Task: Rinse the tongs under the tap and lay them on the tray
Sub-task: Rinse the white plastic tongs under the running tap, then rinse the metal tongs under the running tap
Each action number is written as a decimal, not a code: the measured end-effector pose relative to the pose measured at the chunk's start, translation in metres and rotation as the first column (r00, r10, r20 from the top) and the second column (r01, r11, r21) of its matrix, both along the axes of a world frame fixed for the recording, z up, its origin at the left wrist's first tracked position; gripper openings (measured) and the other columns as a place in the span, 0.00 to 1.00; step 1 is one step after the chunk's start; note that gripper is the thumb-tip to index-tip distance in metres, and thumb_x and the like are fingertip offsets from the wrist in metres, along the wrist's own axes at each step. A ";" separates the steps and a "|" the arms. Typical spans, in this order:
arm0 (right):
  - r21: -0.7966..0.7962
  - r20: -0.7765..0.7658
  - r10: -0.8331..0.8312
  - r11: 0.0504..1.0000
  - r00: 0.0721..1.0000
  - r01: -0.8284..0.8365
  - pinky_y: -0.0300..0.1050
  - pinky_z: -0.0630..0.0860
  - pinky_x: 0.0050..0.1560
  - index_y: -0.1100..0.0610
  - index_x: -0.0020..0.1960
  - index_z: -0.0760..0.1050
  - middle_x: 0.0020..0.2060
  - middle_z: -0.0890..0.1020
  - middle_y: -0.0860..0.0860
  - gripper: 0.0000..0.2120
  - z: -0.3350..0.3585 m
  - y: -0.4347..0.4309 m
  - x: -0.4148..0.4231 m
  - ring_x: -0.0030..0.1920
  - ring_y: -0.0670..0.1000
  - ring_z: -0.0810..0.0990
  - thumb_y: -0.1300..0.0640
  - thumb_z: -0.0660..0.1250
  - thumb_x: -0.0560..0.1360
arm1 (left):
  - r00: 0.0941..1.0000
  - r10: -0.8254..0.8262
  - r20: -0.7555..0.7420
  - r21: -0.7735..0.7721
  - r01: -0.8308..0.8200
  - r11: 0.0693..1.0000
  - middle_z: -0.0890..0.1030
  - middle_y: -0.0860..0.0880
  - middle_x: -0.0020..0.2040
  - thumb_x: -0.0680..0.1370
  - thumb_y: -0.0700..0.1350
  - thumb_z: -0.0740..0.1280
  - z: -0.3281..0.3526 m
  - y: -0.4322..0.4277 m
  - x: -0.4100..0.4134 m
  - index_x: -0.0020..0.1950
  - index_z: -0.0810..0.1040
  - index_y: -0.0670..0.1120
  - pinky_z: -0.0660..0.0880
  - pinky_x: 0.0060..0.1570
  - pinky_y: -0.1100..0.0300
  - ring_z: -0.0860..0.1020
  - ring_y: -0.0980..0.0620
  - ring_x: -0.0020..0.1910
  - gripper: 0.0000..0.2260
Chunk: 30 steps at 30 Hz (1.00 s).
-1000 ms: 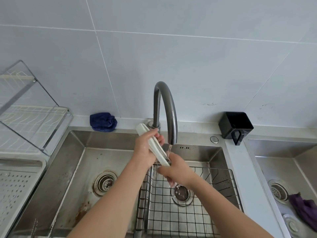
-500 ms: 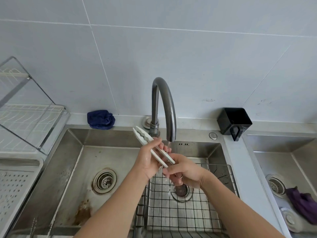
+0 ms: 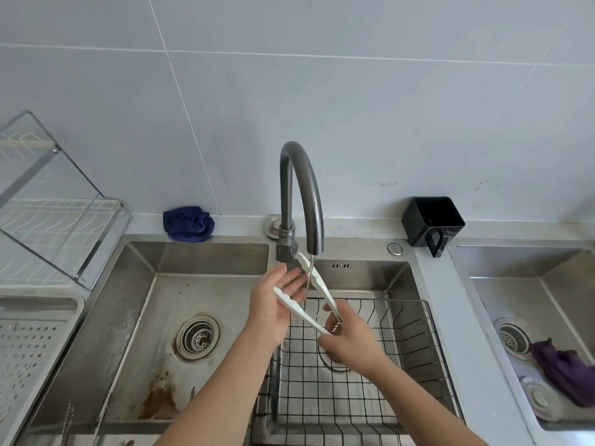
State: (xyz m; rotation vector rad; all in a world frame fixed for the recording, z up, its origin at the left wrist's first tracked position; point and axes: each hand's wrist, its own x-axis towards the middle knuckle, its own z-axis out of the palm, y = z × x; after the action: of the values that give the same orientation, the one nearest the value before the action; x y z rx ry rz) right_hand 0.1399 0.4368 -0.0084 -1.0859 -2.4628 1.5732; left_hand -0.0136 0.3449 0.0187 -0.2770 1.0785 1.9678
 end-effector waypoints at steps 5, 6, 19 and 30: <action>0.106 0.069 -0.128 0.987 0.989 0.120 0.44 0.75 0.39 0.47 0.58 0.72 0.46 0.78 0.45 0.25 -0.007 0.007 0.053 0.39 0.45 0.77 0.48 0.74 0.63 | 0.838 -0.251 -0.484 -0.434 0.019 0.901 0.86 0.45 0.54 0.81 0.40 0.66 -0.017 -0.032 0.016 0.57 0.82 0.45 0.77 0.55 0.64 0.83 0.46 0.57 0.07; 0.144 0.080 -0.150 0.980 0.986 0.137 0.42 0.73 0.39 0.47 0.59 0.73 0.47 0.77 0.44 0.26 -0.009 0.008 0.063 0.41 0.46 0.77 0.46 0.74 0.63 | 0.676 -0.437 -0.594 -0.569 0.032 0.822 0.85 0.50 0.55 0.81 0.41 0.66 -0.024 -0.041 0.021 0.58 0.82 0.48 0.73 0.52 0.71 0.82 0.50 0.58 0.09; 0.315 0.382 -0.094 0.948 0.919 -0.034 0.44 0.75 0.50 0.51 0.76 0.62 0.56 0.72 0.44 0.38 -0.054 -0.009 0.122 0.59 0.50 0.74 0.49 0.71 0.68 | -0.258 -0.946 -0.199 -0.911 -0.306 0.275 0.46 0.44 0.84 0.82 0.59 0.57 -0.094 -0.087 0.065 0.83 0.54 0.51 0.35 0.77 0.47 0.36 0.41 0.81 0.32; 0.456 0.477 -0.091 0.876 0.874 -0.158 0.48 0.72 0.65 0.53 0.78 0.60 0.71 0.69 0.49 0.35 -0.075 0.004 0.134 0.69 0.54 0.68 0.42 0.68 0.76 | -0.247 -0.958 -0.146 -0.844 -0.474 0.250 0.62 0.40 0.81 0.78 0.57 0.64 -0.105 -0.085 0.080 0.75 0.73 0.47 0.51 0.79 0.38 0.48 0.38 0.82 0.27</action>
State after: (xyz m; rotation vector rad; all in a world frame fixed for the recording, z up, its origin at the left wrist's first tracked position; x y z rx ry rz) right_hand 0.2736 0.4405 -0.0832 -1.4704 -2.9526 0.6375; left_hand 0.0664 0.2595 -0.0865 1.3757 2.6914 -0.0364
